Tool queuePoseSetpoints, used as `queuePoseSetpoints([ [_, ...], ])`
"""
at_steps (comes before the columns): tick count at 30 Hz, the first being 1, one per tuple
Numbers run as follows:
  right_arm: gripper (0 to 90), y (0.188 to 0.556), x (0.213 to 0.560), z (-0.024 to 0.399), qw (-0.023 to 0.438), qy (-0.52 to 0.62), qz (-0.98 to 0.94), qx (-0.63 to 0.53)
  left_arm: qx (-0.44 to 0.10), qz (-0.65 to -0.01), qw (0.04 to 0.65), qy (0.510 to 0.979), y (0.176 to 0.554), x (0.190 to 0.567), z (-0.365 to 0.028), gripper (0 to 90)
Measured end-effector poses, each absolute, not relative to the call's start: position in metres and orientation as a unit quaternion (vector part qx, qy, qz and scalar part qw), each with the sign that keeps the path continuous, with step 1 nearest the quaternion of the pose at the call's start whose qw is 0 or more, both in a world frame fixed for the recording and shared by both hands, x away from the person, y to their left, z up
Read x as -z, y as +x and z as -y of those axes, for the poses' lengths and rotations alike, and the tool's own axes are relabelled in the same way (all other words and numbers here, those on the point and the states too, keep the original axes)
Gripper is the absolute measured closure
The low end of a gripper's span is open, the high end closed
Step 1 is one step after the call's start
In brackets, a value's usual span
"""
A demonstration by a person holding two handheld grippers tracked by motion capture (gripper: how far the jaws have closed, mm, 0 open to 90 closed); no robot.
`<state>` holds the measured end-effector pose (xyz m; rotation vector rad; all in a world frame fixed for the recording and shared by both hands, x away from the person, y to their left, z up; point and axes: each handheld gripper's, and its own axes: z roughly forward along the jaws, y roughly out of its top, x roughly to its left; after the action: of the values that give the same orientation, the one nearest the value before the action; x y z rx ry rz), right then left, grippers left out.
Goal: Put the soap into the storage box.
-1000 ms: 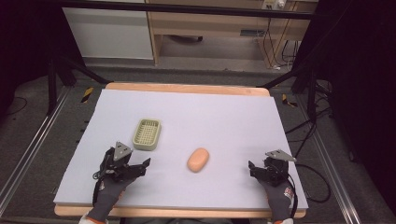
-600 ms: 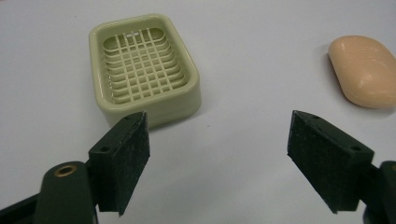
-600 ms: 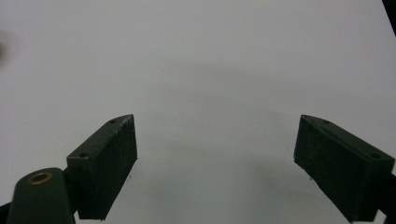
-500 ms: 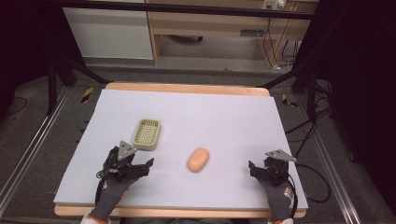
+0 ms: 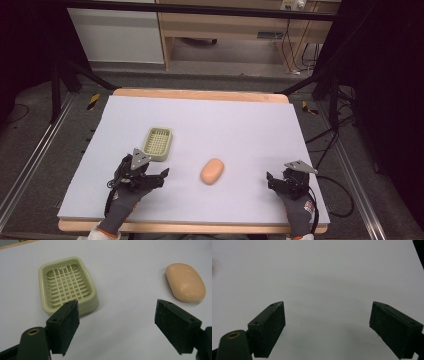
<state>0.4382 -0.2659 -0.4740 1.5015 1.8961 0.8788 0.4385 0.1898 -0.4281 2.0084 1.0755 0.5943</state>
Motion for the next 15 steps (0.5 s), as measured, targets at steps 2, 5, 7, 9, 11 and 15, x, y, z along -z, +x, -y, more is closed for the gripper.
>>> queuePoseSetpoints([
  [2, 13.5, 0.438, 0.474, 0.266, 0.281, 0.56, -0.707, -0.327, -0.232, -0.42, 0.383, 0.789, 0.439, 0.427, -0.187, 18.7],
  [5, 13.5, 0.438, 0.474, 0.266, 0.281, 0.561, -0.706, -0.328, -0.231, -0.418, 0.385, 0.79, 0.441, 0.424, -0.184, 18.7],
  [7, 13.5, 0.438, 0.474, 0.266, 0.281, 0.561, -0.706, -0.328, -0.232, -0.415, 0.389, 0.79, 0.442, 0.42, -0.18, 18.6],
  [9, 13.5, 0.438, 0.474, 0.266, 0.28, 0.561, -0.706, -0.329, -0.233, -0.41, 0.389, 0.791, 0.442, 0.417, -0.178, 18.5],
  [11, 13.5, 0.438, 0.474, 0.266, 0.281, 0.562, -0.705, -0.328, -0.233, -0.41, 0.391, 0.79, 0.442, 0.416, -0.176, 18.5],
  [15, 13.5, 0.438, 0.473, 0.267, 0.284, 0.56, -0.705, -0.329, -0.234, -0.405, 0.396, 0.79, 0.443, 0.41, -0.171, 18.4],
])
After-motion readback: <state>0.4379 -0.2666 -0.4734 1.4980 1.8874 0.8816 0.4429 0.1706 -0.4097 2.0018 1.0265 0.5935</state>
